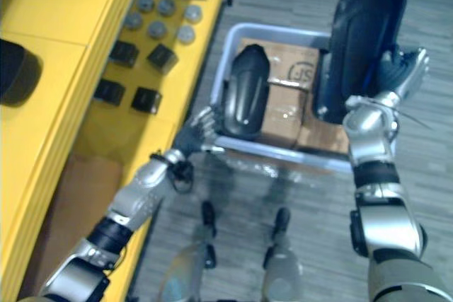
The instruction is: Walk over and take plastic housings, then place them on the shelf
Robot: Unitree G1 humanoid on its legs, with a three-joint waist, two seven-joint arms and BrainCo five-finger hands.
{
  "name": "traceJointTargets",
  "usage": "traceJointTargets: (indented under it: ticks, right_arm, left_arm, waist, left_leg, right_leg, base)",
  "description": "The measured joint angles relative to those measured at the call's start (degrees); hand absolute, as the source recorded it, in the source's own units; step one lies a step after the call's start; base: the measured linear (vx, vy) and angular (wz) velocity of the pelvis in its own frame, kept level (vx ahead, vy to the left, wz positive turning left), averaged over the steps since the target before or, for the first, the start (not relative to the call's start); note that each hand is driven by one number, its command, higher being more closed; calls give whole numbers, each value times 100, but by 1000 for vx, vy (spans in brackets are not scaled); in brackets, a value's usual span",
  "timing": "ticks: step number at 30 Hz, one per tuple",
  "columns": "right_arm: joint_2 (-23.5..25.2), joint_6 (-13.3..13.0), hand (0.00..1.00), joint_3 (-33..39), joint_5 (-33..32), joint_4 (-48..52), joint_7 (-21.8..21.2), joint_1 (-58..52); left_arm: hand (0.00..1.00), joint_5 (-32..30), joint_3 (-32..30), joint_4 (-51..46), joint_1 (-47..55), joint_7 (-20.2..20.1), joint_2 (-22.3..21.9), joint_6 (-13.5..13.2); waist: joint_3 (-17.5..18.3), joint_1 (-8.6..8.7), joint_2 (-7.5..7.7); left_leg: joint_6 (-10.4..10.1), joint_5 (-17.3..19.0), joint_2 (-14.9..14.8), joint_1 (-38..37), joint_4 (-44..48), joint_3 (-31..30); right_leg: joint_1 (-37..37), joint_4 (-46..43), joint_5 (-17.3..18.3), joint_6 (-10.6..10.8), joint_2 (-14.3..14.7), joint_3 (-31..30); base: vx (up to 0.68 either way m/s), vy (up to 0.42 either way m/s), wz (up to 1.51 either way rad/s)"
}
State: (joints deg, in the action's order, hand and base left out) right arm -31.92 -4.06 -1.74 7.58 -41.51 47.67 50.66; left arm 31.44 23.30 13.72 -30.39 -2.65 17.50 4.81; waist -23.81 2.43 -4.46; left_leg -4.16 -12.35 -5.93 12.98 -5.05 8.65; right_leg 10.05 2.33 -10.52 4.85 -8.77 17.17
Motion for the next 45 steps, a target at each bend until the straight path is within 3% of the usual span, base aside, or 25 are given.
traceJointTargets:
  ticks: [2,8,16,23,32,38,45]
  right_arm:
    - [103,-2,100,-5,2,9,0,-1]
    - [349,-101,100,-216,37,76,-4,-1]
    - [538,-218,100,-389,232,407,-16,-13]
    - [927,-251,100,-640,288,511,-179,-257]
    - [1330,-452,100,-977,474,745,-363,-587]
    - [1587,-457,100,-1151,502,743,-407,-831]
    - [1710,-462,100,-1353,501,744,-397,-833]
  left_arm:
    - [0,-2,66,208,-124,-29,-65,117]
    - [0,-24,285,682,-371,57,-307,135]
    - [0,15,285,961,-644,266,-455,94]
    - [0,196,284,1228,-699,474,-565,-23]
    - [0,263,293,1464,-804,631,-782,-136]
    - [0,676,440,1471,-796,630,-831,-245]
    - [0,664,456,1644,-769,776,-932,-349]
  waist:
    - [21,19,50]
    - [55,16,232]
    - [63,25,264]
    - [143,39,433]
    - [149,37,445]
    - [184,31,507]
    - [184,20,508]
  left_leg:
    - [-6,-4,-12,-17,0,24]
    - [-23,-2,-43,-88,1,121]
    - [-24,-1,-48,-102,2,134]
    - [-34,7,-51,-146,4,143]
    - [-35,8,-53,-190,1,143]
    - [-35,8,-48,-203,2,136]
    - [-35,8,-47,-221,1,133]
  right_leg:
    - [1,7,-1,0,7,-14]
    - [-4,6,-12,-9,30,-110]
    - [-5,6,-18,1,37,-143]
    - [-24,5,-32,-2,40,-161]
    - [-56,7,-11,23,38,-174]
    - [-93,21,-19,17,33,-162]
    - [-110,27,-19,17,31,-157]
  base:
    - [-18,-5,-7]
    - [-10,-6,-8]
    - [0,1,-1]
    - [0,0,0]
    - [-7,1,-1]
    - [4,-3,1]
    - [0,0,0]
